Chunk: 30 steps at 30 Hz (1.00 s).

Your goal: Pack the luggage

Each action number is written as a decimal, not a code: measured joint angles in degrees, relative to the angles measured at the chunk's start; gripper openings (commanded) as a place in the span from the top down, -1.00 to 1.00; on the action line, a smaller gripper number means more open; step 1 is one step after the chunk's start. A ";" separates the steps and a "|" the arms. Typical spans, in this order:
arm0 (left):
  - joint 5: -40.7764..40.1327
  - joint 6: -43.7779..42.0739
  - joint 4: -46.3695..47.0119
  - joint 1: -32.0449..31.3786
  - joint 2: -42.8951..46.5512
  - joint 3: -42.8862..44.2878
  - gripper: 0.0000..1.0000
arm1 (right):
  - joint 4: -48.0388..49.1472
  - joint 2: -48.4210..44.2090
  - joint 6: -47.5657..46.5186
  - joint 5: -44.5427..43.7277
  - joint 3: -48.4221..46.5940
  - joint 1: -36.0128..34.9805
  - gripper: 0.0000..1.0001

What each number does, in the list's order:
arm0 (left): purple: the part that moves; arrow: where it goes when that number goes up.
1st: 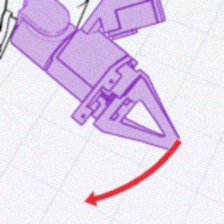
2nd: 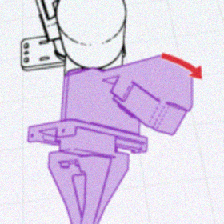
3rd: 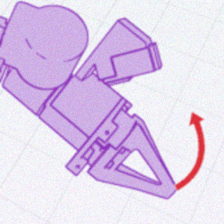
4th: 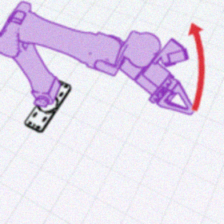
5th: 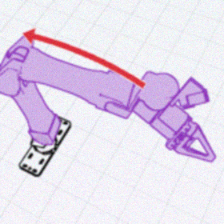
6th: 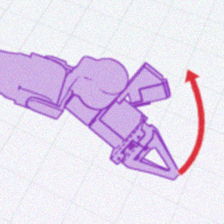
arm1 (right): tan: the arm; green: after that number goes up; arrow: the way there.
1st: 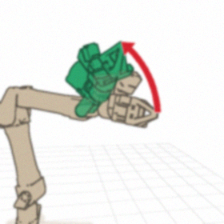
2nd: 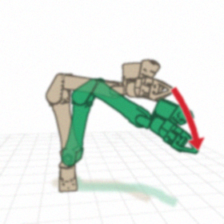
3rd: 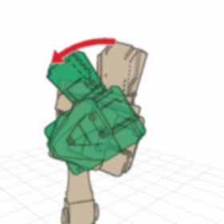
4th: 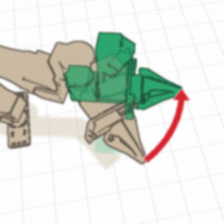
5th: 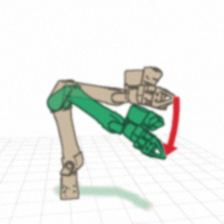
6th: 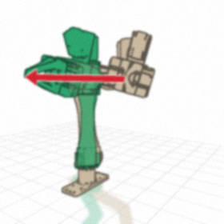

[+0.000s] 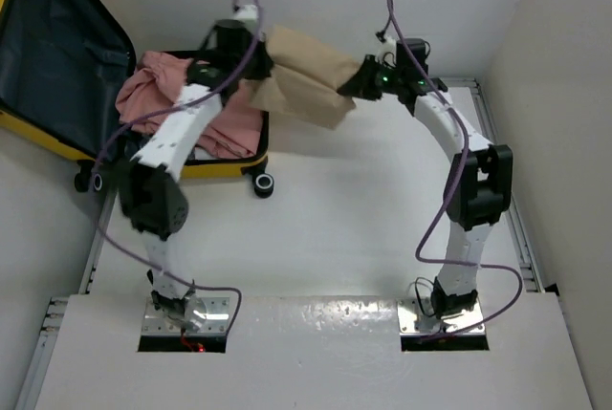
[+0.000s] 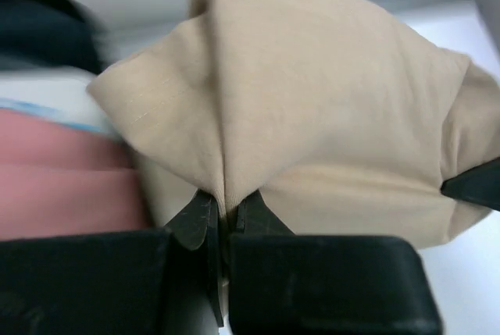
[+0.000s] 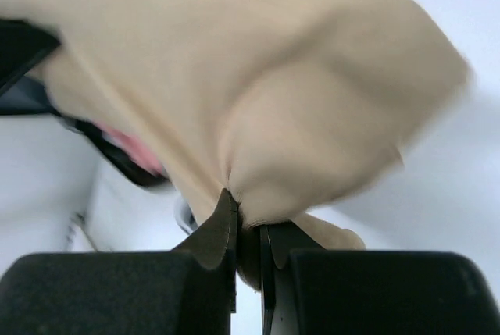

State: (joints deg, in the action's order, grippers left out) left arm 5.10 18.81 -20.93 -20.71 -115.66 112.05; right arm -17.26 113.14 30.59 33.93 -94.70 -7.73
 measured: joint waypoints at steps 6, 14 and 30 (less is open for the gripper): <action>-6.91 -8.00 0.35 9.84 21.97 -4.15 1.00 | 17.03 6.56 11.89 -0.55 -18.43 -11.06 0.80; -10.43 -9.05 2.86 28.98 24.68 -12.22 1.00 | 28.11 27.52 17.57 -9.70 -39.15 -23.98 -0.28; -0.87 -10.38 4.07 38.99 -1.07 -10.84 -0.74 | 29.90 26.64 9.84 -21.53 -20.11 -27.28 -0.55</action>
State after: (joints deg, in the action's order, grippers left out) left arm 4.23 8.43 -16.86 18.28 -116.73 101.21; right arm 12.64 139.79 40.42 12.40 -114.80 -35.00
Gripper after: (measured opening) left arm 0.824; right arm 0.771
